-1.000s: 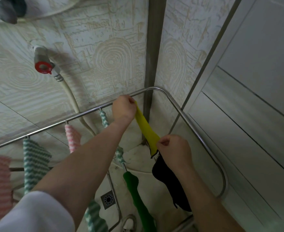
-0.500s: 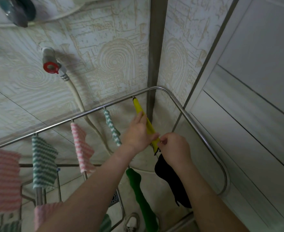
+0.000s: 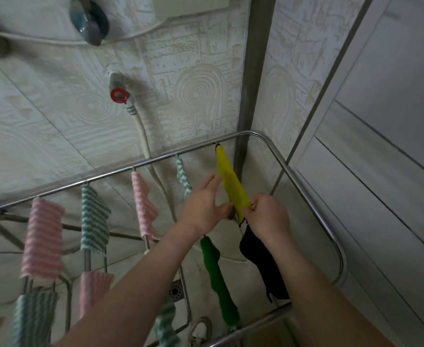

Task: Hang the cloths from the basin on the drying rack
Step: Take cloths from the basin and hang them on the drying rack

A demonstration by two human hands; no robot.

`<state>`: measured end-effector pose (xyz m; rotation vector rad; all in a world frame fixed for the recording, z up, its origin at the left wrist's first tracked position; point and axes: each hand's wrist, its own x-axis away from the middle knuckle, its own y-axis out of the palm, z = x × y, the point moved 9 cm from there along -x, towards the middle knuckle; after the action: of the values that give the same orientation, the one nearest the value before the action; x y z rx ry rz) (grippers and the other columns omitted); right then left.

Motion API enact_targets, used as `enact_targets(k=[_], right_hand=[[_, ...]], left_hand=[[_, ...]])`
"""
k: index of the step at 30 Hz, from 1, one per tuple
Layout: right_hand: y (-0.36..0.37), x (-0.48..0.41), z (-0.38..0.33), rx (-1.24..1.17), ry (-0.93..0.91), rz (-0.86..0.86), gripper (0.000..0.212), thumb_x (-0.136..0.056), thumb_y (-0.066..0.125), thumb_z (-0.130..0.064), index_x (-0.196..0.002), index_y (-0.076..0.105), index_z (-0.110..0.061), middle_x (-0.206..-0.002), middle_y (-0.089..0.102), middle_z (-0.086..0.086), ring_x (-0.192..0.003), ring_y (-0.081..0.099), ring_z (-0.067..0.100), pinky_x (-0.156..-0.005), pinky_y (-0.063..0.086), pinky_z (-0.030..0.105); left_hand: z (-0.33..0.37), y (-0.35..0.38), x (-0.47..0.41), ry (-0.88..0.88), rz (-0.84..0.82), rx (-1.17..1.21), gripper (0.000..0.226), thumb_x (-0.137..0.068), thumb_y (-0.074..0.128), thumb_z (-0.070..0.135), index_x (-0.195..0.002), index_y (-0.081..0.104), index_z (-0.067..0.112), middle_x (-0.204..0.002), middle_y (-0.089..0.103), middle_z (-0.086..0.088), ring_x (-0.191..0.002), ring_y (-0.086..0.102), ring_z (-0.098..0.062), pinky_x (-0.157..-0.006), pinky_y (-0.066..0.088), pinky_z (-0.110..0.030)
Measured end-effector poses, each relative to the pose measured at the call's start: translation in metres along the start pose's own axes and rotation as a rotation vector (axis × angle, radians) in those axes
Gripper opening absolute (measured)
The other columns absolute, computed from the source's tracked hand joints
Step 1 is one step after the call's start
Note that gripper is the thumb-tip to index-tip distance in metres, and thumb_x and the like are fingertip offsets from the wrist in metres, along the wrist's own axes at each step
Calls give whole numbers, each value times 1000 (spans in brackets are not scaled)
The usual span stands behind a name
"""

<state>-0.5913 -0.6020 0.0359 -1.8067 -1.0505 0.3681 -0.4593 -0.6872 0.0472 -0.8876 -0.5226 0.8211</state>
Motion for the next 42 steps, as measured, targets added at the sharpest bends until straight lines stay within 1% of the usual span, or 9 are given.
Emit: enact_targets(k=[4,8,15,19,26,31,35,39,42], right_hand=[[-12,14,-16,-56,-90,88,20,-91,56,-26,-102,67,-15,-99,64,9,-94,60,28,-68,47,32],[-15,33,-36,-198,-168,38,19,-90,58,-19,-103,71,-18,-100,71,3,-92,65,22,-77,50,30],[19,105,-37,-85,-120,-263,13,-91,57,-21,-90,70,-22,-94,70,-5,-90,64,13,-84,55,36],[36,142,-11,11,22,-287,16,-91,59,-23,-98,70,-13,-97,70,3,-87,65,17,-82,55,37],[45,193,-6,-40,148,43,11,-89,62,-21,-98,66,-16,-92,66,0,-87,63,17,-76,53,32],[35,230,-10,-79,147,199,24,-92,58,-19,-113,65,-10,-105,61,9,-92,60,21,-78,49,32],[14,280,-1,-280,237,359,23,-94,55,-20,-114,65,-13,-103,62,1,-93,58,16,-84,46,29],[7,355,34,-575,422,477,17,-94,55,-27,-108,66,-23,-96,66,-4,-86,63,14,-80,50,28],[10,400,51,-740,520,545,11,-94,57,-25,-97,68,-23,-83,70,1,-72,66,14,-74,53,28]], left_hand=[[-15,-28,51,39,108,-4,40,-85,66,26,-124,60,17,-128,56,-3,-111,57,-19,-91,44,-24],[-24,-31,88,54,46,-26,20,-85,63,15,-103,71,20,-101,68,-2,-89,63,-19,-77,48,-25],[-35,-9,144,224,-244,-155,22,-85,52,22,-98,69,25,-93,70,3,-84,66,-17,-73,53,-30],[-43,-2,176,289,-240,-190,24,-88,54,38,-108,65,29,-100,64,5,-90,60,-13,-73,45,-23],[-47,2,202,457,-262,-189,25,-86,57,42,-94,71,24,-94,69,5,-94,55,-17,-84,27,-16],[-55,0,204,399,-247,-173,22,-86,58,38,-94,71,23,-99,64,1,-101,49,-20,-83,39,-27],[-36,-19,214,454,-155,-18,17,-88,62,26,-99,72,18,-98,62,-5,-93,54,-24,-74,34,-25],[9,-15,251,543,-251,189,14,-89,62,20,-98,73,15,-88,63,1,-74,54,-8,-64,35,-13],[32,3,279,559,-379,267,17,-89,62,14,-102,71,20,-85,61,9,-74,54,0,-67,39,-5]])
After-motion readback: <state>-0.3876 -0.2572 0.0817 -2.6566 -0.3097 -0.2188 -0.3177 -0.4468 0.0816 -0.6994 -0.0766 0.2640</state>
